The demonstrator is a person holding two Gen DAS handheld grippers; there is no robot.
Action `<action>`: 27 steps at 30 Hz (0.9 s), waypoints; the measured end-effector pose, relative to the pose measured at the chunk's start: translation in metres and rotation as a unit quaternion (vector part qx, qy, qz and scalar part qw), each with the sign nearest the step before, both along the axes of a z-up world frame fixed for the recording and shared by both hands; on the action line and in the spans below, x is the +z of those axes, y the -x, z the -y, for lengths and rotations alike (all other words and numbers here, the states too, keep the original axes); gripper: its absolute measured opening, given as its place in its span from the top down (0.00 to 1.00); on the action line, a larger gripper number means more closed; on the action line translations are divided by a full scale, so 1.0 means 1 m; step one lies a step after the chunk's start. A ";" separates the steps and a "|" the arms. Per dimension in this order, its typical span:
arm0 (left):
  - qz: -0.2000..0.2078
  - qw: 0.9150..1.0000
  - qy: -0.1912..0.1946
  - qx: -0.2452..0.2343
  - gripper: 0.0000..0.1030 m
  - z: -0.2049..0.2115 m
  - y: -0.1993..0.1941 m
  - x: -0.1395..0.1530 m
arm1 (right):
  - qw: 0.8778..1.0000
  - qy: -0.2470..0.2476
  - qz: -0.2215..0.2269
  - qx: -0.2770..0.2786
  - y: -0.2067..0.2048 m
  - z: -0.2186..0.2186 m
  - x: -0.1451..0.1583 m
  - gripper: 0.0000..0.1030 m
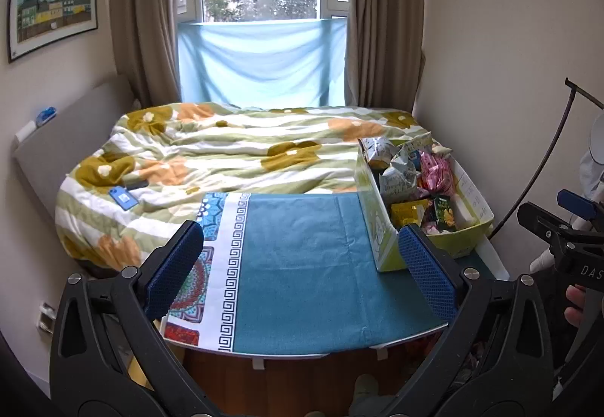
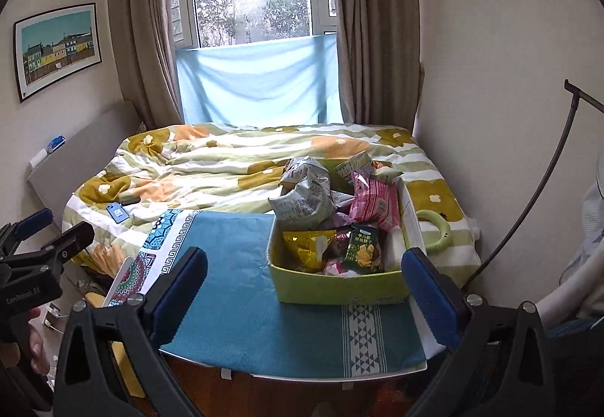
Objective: Organize snacks
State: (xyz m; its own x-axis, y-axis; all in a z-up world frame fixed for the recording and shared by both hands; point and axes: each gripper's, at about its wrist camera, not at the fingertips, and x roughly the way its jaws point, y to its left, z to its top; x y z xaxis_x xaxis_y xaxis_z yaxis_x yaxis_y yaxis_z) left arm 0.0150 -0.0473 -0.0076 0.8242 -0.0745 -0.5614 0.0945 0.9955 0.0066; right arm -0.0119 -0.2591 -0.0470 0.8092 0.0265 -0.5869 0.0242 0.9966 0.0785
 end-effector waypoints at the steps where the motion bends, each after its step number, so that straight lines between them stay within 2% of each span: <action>1: 0.002 1.000 -0.001 -0.001 0.01 -0.002 0.004 0.000 | 1.000 -0.002 0.002 -0.003 0.004 -0.003 -0.001 0.01; 11: 0.012 1.000 0.010 0.001 0.01 -0.011 0.025 0.001 | 1.000 0.006 0.006 -0.011 0.023 -0.019 -0.001 0.01; 27: 0.015 1.000 0.006 -0.002 0.01 -0.004 0.027 0.002 | 1.000 0.008 0.009 -0.016 0.031 -0.020 0.001 0.01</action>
